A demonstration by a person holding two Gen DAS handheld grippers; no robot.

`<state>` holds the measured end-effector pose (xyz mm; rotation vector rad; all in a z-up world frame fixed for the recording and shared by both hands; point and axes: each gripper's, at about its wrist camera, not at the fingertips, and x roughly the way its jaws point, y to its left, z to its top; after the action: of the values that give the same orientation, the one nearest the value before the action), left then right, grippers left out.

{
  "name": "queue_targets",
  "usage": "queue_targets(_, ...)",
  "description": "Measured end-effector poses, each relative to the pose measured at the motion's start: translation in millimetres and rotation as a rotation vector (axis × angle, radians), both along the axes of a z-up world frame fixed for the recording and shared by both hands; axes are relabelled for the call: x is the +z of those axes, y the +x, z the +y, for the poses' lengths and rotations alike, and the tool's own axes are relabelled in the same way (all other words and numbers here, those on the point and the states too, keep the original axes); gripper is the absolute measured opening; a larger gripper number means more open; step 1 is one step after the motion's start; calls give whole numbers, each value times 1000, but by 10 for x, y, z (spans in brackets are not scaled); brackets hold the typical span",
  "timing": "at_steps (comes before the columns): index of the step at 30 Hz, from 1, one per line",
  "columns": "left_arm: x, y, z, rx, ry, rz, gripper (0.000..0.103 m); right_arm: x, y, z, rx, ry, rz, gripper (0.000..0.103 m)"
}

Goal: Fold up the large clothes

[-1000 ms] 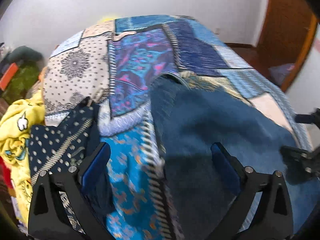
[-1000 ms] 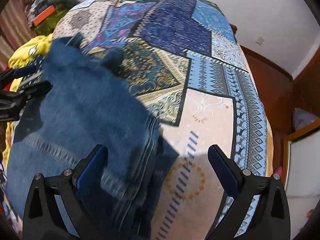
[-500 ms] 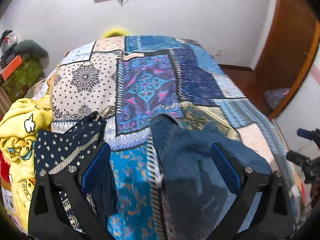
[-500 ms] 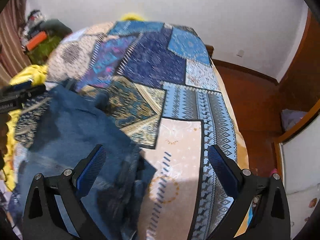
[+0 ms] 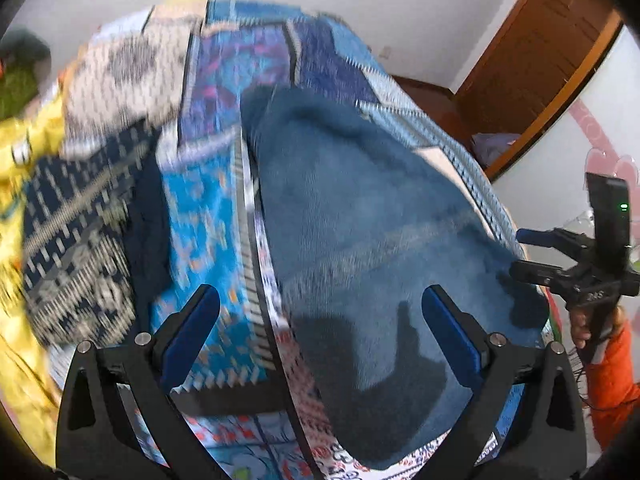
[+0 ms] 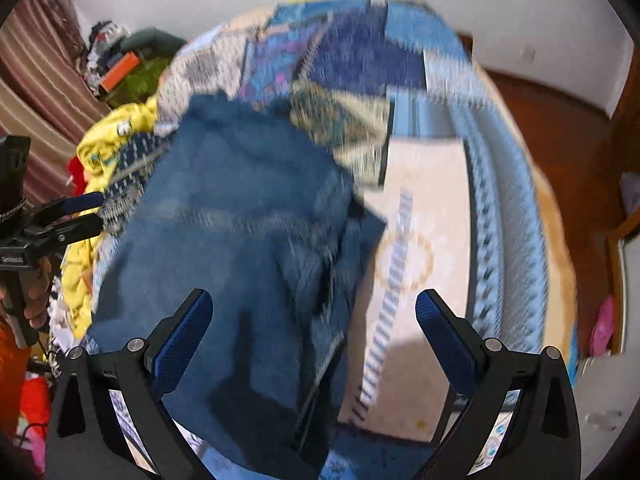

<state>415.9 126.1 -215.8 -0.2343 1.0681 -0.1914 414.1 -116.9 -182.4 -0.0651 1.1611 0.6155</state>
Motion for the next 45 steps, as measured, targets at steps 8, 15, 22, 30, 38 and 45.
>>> queue_targets(8,-478,94,5,-15,-198,135,102,-479,114,-65,24,115,248,101)
queue_targets(15,-695,359,-102,-43,-291,194,102,-736,323,97,96,231,380,101)
queue_targets(22,-845,528,-153,-13,-377,210,98,-798,389,280,121,290,399,103)
queue_targets(30,-678,366,-215,-21,-320,138,71,-707,328,277,94,322,348,86)
queue_targets(38,-251,114,-291,-57,-264,31,48,-376,343,319,38,330,358,38)
queue_targets(45,305,-170,117,-35,-243,-86,44,41,73,619,99,301,246,34)
